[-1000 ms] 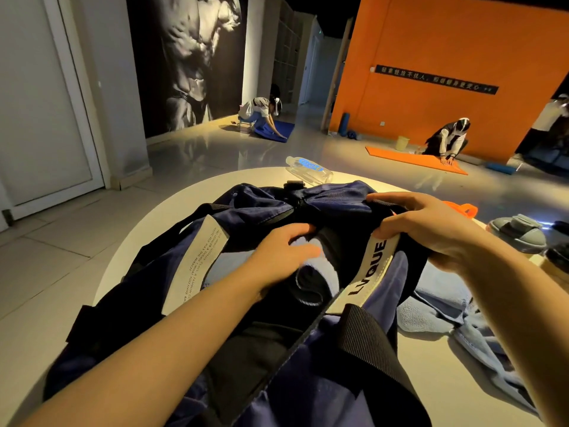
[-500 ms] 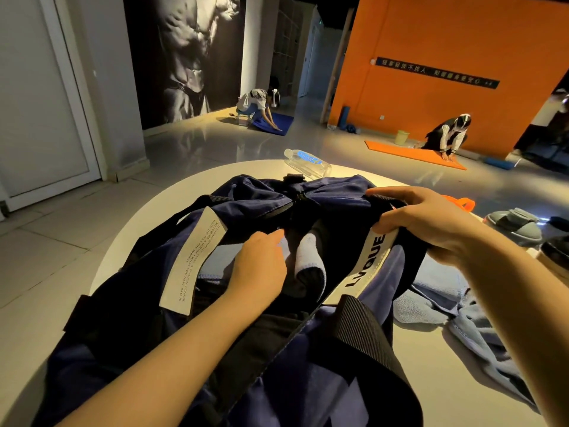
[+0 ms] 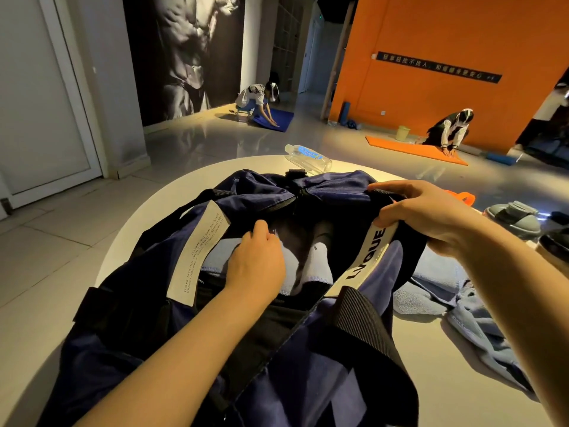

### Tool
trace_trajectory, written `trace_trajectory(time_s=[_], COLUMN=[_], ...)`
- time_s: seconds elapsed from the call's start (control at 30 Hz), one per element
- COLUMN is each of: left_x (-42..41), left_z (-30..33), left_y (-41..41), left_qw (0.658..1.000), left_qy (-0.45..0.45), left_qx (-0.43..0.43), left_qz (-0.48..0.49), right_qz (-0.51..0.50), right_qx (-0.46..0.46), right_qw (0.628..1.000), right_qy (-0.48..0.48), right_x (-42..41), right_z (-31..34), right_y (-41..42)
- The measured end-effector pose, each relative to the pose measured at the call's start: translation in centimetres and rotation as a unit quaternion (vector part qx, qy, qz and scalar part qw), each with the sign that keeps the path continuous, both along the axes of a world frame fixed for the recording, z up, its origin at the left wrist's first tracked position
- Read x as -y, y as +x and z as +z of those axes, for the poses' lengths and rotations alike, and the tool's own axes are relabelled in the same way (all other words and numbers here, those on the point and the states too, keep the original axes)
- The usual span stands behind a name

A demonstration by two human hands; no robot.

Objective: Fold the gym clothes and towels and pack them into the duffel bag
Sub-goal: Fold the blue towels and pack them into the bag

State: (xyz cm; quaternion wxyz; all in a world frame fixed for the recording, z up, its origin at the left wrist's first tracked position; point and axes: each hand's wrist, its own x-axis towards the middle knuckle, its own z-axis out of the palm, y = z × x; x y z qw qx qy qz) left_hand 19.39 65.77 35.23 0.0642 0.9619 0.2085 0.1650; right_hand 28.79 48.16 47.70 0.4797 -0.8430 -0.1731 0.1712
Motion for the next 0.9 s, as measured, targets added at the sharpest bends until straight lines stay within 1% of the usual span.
trace_trajectory(time_s=[0.07, 0.13, 0.17, 0.2, 0.23, 0.27, 0.3, 0.37, 0.4, 0.47, 0.53, 0.63, 0.67, 0.77, 0.83, 0.9], left_x=[0.4, 0.5, 0.7, 0.8, 1.1, 1.3, 1.5, 1.8, 1.8, 2.0, 2.2, 2.3, 2.4, 2.7, 2.9, 2.9], left_z=[0.6, 2.2, 2.9, 3.2, 2.9, 2.5, 2.1, 1.8, 1.7, 1.6, 1.7, 1.5, 1.2, 0.5, 0.4, 0.7], left_y=[-0.2, -0.2, 0.1, 0.6, 1.4, 2.3, 3.0, 3.5, 3.7, 4.1, 4.6, 5.7, 6.0, 6.8, 6.8, 5.8], left_qw=[0.996, 0.986, 0.980, 0.973, 0.968, 0.963, 0.960, 0.947, 0.937, 0.925, 0.917, 0.904, 0.905, 0.920, 0.923, 0.937], left_qy=[0.082, 0.159, 0.173, 0.180, 0.165, 0.147, 0.122, 0.095, 0.096, 0.092, 0.086, 0.100, 0.083, 0.031, 0.041, 0.057], left_qx=[-0.022, 0.036, 0.066, 0.065, 0.018, -0.031, -0.108, -0.245, -0.291, -0.336, -0.363, -0.399, -0.404, -0.384, -0.373, -0.329], left_qz=[-0.005, -0.039, -0.073, -0.132, -0.189, -0.225, -0.227, -0.186, -0.168, -0.154, -0.143, -0.115, -0.100, -0.065, -0.080, -0.104], right_qz=[-0.004, -0.007, -0.009, -0.011, -0.015, -0.020, -0.025, -0.045, -0.055, -0.059, -0.048, -0.028, -0.022, -0.025, -0.036, -0.043], right_qx=[-0.002, 0.004, 0.008, 0.011, 0.016, 0.023, 0.031, 0.046, 0.050, 0.054, 0.056, 0.055, 0.054, 0.046, 0.037, 0.029], right_qw=[1.000, 1.000, 1.000, 1.000, 0.999, 0.999, 0.999, 0.998, 0.997, 0.997, 0.997, 0.997, 0.997, 0.998, 0.997, 0.998], right_qy=[-0.006, -0.009, -0.011, -0.015, -0.023, -0.031, -0.034, -0.017, -0.001, -0.001, -0.025, -0.045, -0.047, -0.046, -0.051, -0.047], right_x=[0.0, -0.1, -0.1, -0.3, -0.4, -0.6, -0.7, -0.5, -0.4, -0.1, 0.0, 0.1, 0.2, 0.7, 0.8, 0.8], right_z=[0.0, -0.2, -0.3, -0.4, -0.5, -0.4, -0.1, 1.3, 2.2, 3.6, 3.8, 3.4, 3.3, 3.0, 2.6, 2.3], right_y=[0.0, 0.1, 0.2, 0.2, 0.2, 0.2, 0.1, 0.0, 0.1, 0.2, 0.0, -0.3, -0.4, -0.5, -0.4, -0.4])
